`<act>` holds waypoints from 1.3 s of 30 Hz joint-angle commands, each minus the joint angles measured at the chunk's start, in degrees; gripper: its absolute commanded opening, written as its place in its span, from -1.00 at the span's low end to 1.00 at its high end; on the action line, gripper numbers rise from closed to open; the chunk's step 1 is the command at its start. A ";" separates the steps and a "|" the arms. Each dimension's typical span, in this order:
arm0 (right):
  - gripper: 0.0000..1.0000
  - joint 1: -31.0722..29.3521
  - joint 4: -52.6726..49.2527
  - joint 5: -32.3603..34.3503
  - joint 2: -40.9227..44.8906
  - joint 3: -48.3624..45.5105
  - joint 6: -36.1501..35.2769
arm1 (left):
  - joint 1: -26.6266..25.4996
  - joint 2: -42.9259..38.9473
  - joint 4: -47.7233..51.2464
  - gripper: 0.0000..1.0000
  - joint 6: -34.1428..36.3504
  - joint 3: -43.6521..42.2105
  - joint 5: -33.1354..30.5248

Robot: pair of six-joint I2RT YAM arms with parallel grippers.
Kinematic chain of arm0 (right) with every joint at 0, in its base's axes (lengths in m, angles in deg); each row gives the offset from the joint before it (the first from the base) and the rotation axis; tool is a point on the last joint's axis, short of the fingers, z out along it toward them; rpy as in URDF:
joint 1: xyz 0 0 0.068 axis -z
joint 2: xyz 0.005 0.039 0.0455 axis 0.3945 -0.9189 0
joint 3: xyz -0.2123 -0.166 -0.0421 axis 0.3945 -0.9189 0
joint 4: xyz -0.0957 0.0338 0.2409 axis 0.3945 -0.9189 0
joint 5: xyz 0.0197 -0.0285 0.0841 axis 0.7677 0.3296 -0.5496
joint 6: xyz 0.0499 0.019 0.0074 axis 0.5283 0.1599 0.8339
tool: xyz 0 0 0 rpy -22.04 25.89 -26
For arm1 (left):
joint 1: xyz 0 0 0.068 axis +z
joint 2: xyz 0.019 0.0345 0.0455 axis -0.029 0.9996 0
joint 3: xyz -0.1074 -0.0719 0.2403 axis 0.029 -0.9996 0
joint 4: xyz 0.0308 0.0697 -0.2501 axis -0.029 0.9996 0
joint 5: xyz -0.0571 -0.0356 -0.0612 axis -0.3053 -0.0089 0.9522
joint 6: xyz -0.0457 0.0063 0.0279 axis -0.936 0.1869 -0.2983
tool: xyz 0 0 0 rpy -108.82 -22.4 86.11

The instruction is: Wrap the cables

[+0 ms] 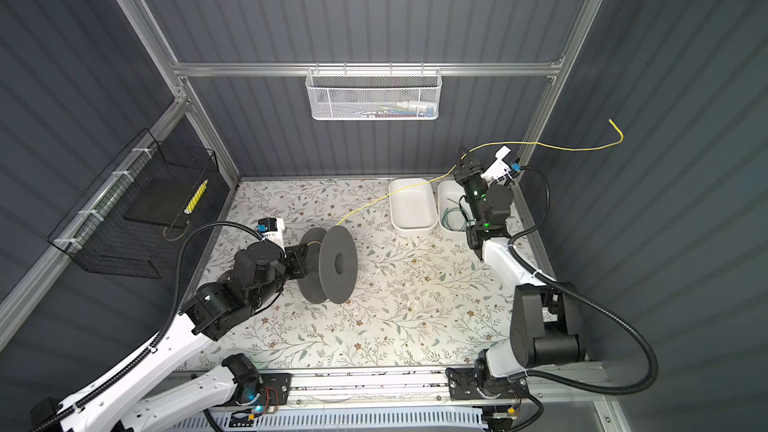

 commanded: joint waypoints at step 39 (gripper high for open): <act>-1.00 14.79 -32.27 9.09 -3.14 10.03 -18.52 | 0.80 -3.60 22.70 -1.00 14.52 21.85 4.74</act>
